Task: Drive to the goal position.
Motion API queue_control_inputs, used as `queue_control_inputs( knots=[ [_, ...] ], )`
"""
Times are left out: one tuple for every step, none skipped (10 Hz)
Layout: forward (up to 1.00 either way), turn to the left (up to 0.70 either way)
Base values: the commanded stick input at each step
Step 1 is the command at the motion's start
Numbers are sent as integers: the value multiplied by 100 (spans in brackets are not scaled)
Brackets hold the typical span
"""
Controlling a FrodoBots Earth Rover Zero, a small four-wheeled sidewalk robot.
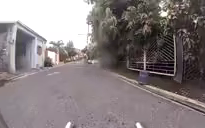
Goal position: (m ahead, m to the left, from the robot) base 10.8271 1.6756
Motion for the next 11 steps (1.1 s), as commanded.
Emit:
queue_control_inputs(
  knots=[
    [70, 14],
    [70, 14],
    [70, 14],
    [70, 14],
    [70, 14],
    [70, 14],
    [70, 14],
    [70, 14],
    [70, 14],
    [70, 14],
    [70, 14]
  ],
)
